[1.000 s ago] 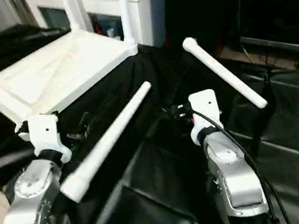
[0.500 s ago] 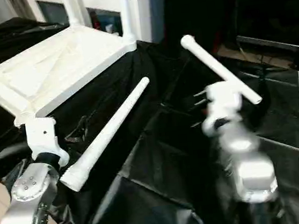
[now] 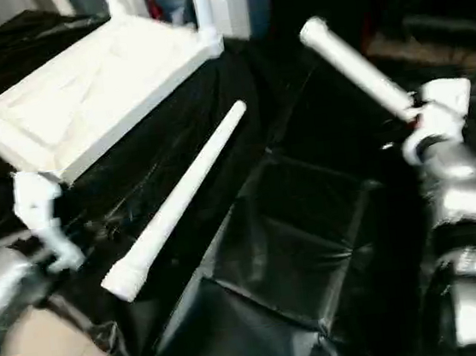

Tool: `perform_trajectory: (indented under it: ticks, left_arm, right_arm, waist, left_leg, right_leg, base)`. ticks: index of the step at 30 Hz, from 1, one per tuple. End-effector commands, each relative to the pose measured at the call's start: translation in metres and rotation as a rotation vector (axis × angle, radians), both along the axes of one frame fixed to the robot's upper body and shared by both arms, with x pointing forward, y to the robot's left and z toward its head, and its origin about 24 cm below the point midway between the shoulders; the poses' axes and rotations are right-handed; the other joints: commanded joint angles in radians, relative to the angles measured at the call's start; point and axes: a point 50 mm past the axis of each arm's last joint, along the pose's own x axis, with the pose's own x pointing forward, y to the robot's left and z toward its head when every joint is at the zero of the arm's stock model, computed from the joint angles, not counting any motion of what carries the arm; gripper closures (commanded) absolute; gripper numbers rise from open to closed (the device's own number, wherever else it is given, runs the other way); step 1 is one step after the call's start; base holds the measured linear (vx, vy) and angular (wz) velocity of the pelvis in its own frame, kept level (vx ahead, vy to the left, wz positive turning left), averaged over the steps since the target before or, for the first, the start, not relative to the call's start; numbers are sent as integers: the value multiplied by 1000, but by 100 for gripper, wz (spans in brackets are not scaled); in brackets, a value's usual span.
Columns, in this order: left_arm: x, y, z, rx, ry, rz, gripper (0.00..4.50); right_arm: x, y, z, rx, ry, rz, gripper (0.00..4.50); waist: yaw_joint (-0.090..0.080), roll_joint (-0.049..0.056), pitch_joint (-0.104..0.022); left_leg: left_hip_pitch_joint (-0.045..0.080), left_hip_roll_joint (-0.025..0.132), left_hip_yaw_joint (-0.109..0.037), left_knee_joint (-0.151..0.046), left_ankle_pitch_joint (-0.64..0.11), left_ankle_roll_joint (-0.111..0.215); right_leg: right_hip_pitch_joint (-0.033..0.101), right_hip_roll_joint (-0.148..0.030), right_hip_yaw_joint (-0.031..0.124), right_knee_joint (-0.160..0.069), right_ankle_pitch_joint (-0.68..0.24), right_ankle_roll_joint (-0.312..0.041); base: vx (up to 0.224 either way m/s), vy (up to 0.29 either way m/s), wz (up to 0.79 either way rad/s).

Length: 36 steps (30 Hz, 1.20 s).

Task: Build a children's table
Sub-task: Pick table leg

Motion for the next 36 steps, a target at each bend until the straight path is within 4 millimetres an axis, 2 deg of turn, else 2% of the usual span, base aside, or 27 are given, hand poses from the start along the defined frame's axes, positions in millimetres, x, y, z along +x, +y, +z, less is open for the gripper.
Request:
perform_trajectory:
  ticks: [1,2,3,4,5,6,9,10,11,13,15,17,20,21,22,23,24,25,26,27,28,30,31,32,33,35,36]
  left_arm:
    - [-5,-1,10,-10,9,-79,0]
    - [-6,-1,13,1,17,-105,0]
    - [-7,-1,14,11,19,-117,0]
    - [-7,0,16,26,21,-129,0]
    - [-8,3,20,45,25,-148,0]
    - [-8,5,21,49,24,-150,0]
    - [-10,7,25,46,31,-164,0]
    - [-12,8,27,42,49,-183,0]
    - [-14,9,28,43,63,-195,0]
    - [-16,9,28,48,76,-204,0]
    - [-17,9,28,47,86,-210,0]
    - [-17,8,28,43,92,-213,0]
    - [-17,7,26,46,95,-219,0]
    - [-18,8,25,45,98,-222,0]
    - [-18,8,25,44,98,-223,0]
    - [-18,8,25,44,100,-223,0]
    - [-18,8,25,44,102,-221,0]
    - [-20,9,25,48,106,-215,0]
    - [-20,9,25,48,107,-215,0]
    - [-21,9,25,48,106,-212,0]
    - [-22,8,25,47,106,-212,0]
    - [-23,8,26,42,103,-207,0]
    - [-24,8,26,39,102,-204,0]
    - [-25,7,26,39,101,-204,0]
    - [-26,7,25,38,101,-205,0]
    - [-28,7,25,33,103,-203,0]
    - [-28,7,25,33,103,-203,0]
  right_arm:
    - [0,3,-14,4,68,40,5]
    - [0,0,-15,-3,75,48,5]
    - [0,-1,-15,-6,77,49,5]
    - [0,-4,-14,-5,72,41,5]
    - [0,-9,-9,-23,56,15,5]
    - [1,-10,-8,-26,50,10,5]
    - [0,-14,-4,-34,34,-11,5]
    - [-1,-19,2,-32,8,-23,5]
    - [-1,-22,6,-23,-12,-30,5]
    - [-1,-26,13,-10,-47,-34,5]
    - [-1,-28,20,-16,-71,-26,5]
    - [0,-30,30,-25,-102,-3,5]
    - [0,-33,40,-35,-126,7,5]
    - [0,-34,42,-38,-131,7,5]
    - [0,-34,43,-38,-133,8,5]
    - [0,-34,43,-38,-134,14,5]
    - [0,-34,44,-49,-132,20,5]
    - [0,-35,48,-66,-140,29,5]
    - [0,-35,49,-68,-141,29,5]
    - [0,-36,53,-69,-154,26,5]
    - [0,-37,56,-71,-161,25,5]
    - [1,-38,62,-77,-178,28,5]
    - [1,-38,66,-78,-190,33,5]
    - [1,-38,68,-87,-195,32,5]
    - [1,-39,70,-96,-200,30,5]
    - [1,-39,77,-106,-222,42,5]
    - [1,-39,77,-106,-222,42,5]
  waist:
    - [17,-7,-54]
    - [21,-11,-48]
    - [29,11,-36]
    - [35,10,-31]
    - [43,34,-27]
    - [41,25,-24]
    - [50,28,-23]
    - [54,34,-21]
    - [56,37,-25]
    - [62,38,-24]
    - [65,34,-25]
    - [68,36,-28]
    - [65,21,-40]
    - [65,19,-43]
    - [65,20,-55]
    - [65,21,-55]
    - [64,19,-56]
    - [63,9,-57]
    - [63,3,-60]
    - [64,5,-60]
    - [63,4,-51]
    - [63,-6,-46]
    - [65,-5,-42]
    - [64,-16,-37]
    - [66,-11,-37]
    - [66,-17,-34]
    - [67,-16,-33]
  left_leg:
    - [6,93,-41,-67,-96,169]
    - [10,92,-36,-69,-118,170]
    - [15,95,-34,-74,-172,144]
    - [12,98,-38,-82,-201,119]
    - [13,99,-42,-83,-212,110]
    - [16,96,-38,-85,-230,103]
    - [14,94,-35,-84,-173,115]
    - [14,95,-35,-84,-161,121]
    - [14,95,-35,-83,-158,121]
    - [15,99,-37,-85,-148,128]
    - [12,99,-36,-83,-122,152]
    - [7,97,-35,-79,-77,177]
    - [7,96,-33,-69,4,228]
    - [6,95,-32,-65,29,240]
    - [4,91,-31,-54,98,271]
    - [1,91,-30,-51,125,289]
    - [-2,90,-29,-44,165,321]
    - [-4,89,-27,-41,179,344]
    - [-6,88,-27,-39,182,352]
    - [-10,87,-27,-35,187,364]
    - [-14,88,-27,-35,148,364]
    - [-12,90,-26,-39,104,349]
    - [-8,92,-25,-42,64,327]
    - [-6,92,-24,-47,27,307]
    - [-6,92,-25,-47,20,298]
    - [-4,93,-23,-49,1,276]
    - [-6,92,-25,-49,6,276]
  right_leg:
    - [59,-118,52,-56,-125,-305]
    - [58,-119,55,-67,-186,-296]
    - [49,-121,55,-75,-275,-284]
    - [55,-121,58,-74,-320,-262]
    - [49,-125,59,-71,-332,-256]
    - [47,-122,61,-77,-356,-249]
    - [48,-122,63,-78,-329,-246]
    - [45,-121,62,-77,-321,-248]
    - [47,-121,61,-74,-316,-250]
    - [43,-120,61,-72,-293,-253]
    - [47,-121,60,-70,-257,-255]
    - [48,-121,57,-65,-225,-260]
    - [48,-116,53,-57,-150,-265]
    - [47,-115,52,-53,-126,-267]
    - [46,-113,49,-42,-54,-269]
    - [42,-110,47,-39,-25,-269]
    - [38,-107,44,-33,15,-270]
    - [36,-105,41,-31,26,-271]
    - [36,-106,40,-29,27,-272]
    - [33,-106,39,-28,17,-265]
    - [29,-108,38,-36,-61,-259]
    - [27,-109,39,-45,-132,-252]
    - [25,-111,40,-52,-194,-248]
    - [24,-110,41,-58,-240,-243]
    - [25,-112,41,-56,-253,-243]
    - [24,-113,41,-59,-270,-240]
    - [26,-113,41,-56,-264,-242]
  base:
    - [0,0,0]
    - [0,0,0]
    - [0,0,0]
    - [0,0,0]
    - [0,0,0]
    - [0,0,0]
    - [0,0,0]
    - [0,0,0]
    - [0,0,0]
    - [0,0,0]
    - [0,0,0]
    - [0,0,0]
    - [0,0,0]
    - [0,0,0]
    - [0,0,0]
    - [0,0,0]
    - [0,0,0]
    - [0,0,0]
    - [0,0,0]
    - [0,0,0]
    - [0,0,0]
    - [0,0,0]
    - [0,0,0]
    - [0,0,0]
    - [0,0,0]
    - [0,0,0]
    - [0,0,0]
